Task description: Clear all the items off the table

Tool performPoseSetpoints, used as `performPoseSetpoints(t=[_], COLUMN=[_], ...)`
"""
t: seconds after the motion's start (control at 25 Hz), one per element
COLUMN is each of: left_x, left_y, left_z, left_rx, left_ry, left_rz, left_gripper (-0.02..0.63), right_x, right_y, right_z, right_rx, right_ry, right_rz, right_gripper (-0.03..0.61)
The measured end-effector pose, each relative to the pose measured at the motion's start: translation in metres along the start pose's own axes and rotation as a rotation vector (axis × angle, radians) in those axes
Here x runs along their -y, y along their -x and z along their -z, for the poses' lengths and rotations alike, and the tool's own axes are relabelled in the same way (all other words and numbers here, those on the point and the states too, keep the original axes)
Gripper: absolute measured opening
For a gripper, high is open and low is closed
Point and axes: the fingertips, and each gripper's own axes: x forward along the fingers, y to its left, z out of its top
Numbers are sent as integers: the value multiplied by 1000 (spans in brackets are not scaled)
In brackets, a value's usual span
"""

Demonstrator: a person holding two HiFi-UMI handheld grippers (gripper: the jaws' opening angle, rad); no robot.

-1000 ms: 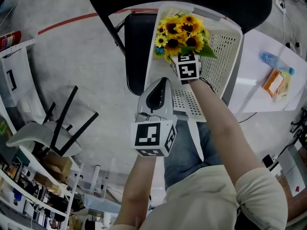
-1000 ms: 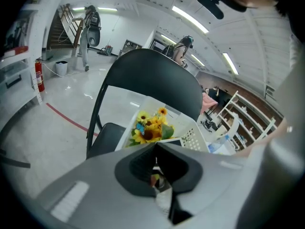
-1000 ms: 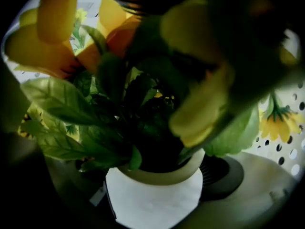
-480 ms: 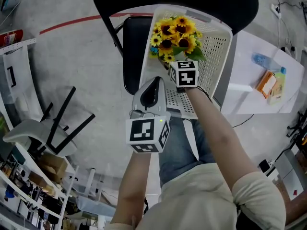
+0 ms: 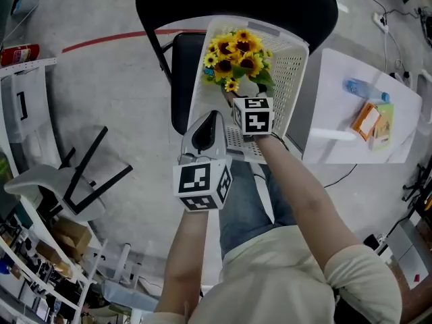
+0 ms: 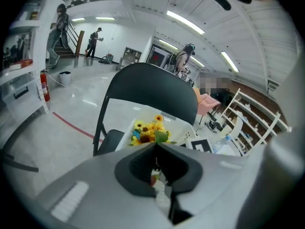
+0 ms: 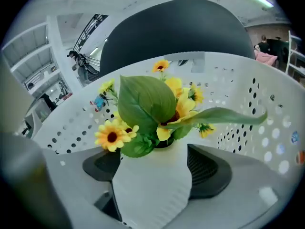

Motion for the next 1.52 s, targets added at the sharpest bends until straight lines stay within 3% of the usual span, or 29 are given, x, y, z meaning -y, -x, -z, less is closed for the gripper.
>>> performPoseSetpoints(t=[0.2, 0.44, 0.68, 0.92, 1.52], left_x=[11, 22, 28, 38, 75], left_y=[7, 14, 18, 23, 40], left_z=[-6, -7, -9, -12, -18], left_rx=[16, 24, 20, 13, 9], left_ry=[-6, -13, -20, -44, -60], left_rz=[-7, -16, -29, -36, -56], left_gripper=[11, 10, 10, 9, 9], right_x=[-6, -9, -9, -6, 1], right_y=[23, 52, 82, 115, 198], right_z=[-1, 5, -4, -20, -43], right_rx=[-23, -61, -40, -6, 61], right_ry=[-17, -12, -9, 5, 115], right_rz=[-17, -25, -46, -73, -158], right_gripper=[319, 202, 64, 17, 3])
